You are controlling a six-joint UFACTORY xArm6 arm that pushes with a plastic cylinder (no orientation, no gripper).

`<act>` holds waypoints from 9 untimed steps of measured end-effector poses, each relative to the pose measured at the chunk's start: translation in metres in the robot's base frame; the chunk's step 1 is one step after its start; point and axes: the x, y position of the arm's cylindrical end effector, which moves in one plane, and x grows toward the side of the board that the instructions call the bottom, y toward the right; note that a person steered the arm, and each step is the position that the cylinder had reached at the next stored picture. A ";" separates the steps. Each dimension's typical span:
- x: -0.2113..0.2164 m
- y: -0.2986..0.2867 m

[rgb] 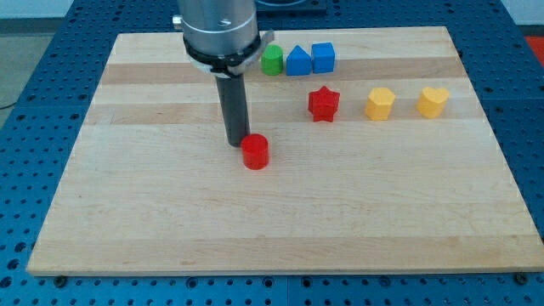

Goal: Slide the red circle towards the bottom right of the board

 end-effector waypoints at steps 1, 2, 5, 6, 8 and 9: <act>0.030 0.028; 0.048 0.059; 0.083 0.062; 0.086 0.114; 0.083 0.228; 0.083 0.255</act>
